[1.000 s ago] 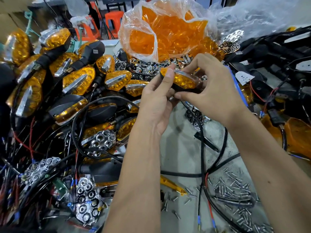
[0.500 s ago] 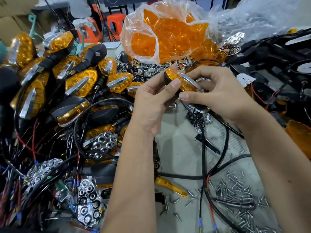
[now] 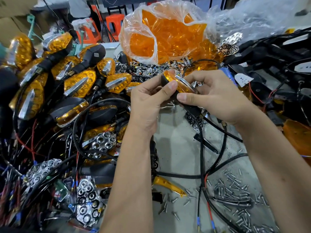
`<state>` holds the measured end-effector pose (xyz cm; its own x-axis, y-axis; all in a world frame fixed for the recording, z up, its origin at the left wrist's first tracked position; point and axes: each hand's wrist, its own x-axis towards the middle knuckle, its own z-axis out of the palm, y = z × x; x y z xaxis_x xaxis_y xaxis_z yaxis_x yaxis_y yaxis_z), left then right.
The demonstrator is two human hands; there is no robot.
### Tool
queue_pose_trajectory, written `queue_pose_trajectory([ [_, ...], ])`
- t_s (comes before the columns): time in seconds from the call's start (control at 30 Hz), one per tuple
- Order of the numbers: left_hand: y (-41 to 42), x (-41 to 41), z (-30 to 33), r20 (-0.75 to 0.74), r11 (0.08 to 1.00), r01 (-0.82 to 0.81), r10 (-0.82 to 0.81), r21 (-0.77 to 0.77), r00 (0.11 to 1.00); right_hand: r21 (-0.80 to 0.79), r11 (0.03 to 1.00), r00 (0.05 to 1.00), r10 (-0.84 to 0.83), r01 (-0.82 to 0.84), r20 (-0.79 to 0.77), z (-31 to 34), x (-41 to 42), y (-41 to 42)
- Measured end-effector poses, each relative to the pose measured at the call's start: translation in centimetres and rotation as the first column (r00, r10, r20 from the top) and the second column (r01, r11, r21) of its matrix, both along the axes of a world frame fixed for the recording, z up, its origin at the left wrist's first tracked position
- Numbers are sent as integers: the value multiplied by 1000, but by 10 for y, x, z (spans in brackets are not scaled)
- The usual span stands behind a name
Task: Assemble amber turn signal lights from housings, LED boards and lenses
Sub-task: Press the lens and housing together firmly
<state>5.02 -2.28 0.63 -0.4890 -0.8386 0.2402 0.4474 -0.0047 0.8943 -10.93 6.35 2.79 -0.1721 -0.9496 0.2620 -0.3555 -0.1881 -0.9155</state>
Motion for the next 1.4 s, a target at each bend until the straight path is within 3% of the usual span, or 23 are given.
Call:
queue_pose_trajectory([
  [0.1,-1,3,3,-11,1000,14,-14,-7,1000,-61,998,1000,6,-6,-2,3,1,-1],
  [0.2,3,-6,7,-33,996,42,-39,78,999,-99,987,984,-140,129,-107,1,3,-5],
  [0.3,7,-23,10,27,973,-82,78,214,997,-252,933,887,-332,258,-320,-4,14,-12],
  [0.4,11,-30,9,129,949,-212,187,232,974,-282,924,829,-361,257,-428,-10,18,-17],
  [0.47,9,-28,4,182,948,-241,205,210,962,-163,966,911,-245,200,-333,-12,14,-17],
  [0.53,4,-22,0,184,961,-222,191,164,964,-9,991,989,-135,135,-64,-11,15,-16],
  [0.6,1,-19,0,92,968,-170,155,184,984,110,987,984,-129,116,125,-10,16,-16],
  [0.63,1,-18,1,34,963,-143,139,228,990,126,985,982,-131,114,137,-10,15,-17],
  [0.73,1,-18,1,-84,943,-55,87,327,993,57,990,990,-132,129,48,-8,13,-16],
  [0.97,4,-12,5,-186,961,61,-9,272,983,-216,958,964,-223,188,-147,-3,18,-9],
  [1.13,7,-11,8,-227,950,79,-8,303,974,-286,938,959,-243,195,-144,-7,21,-10],
  [1.3,13,-18,3,-137,932,-13,67,362,988,-267,945,939,-254,190,-231,-16,17,-16],
  [1.4,14,-25,6,9,910,-200,211,363,977,-188,973,942,-184,134,-282,-17,13,-14],
])
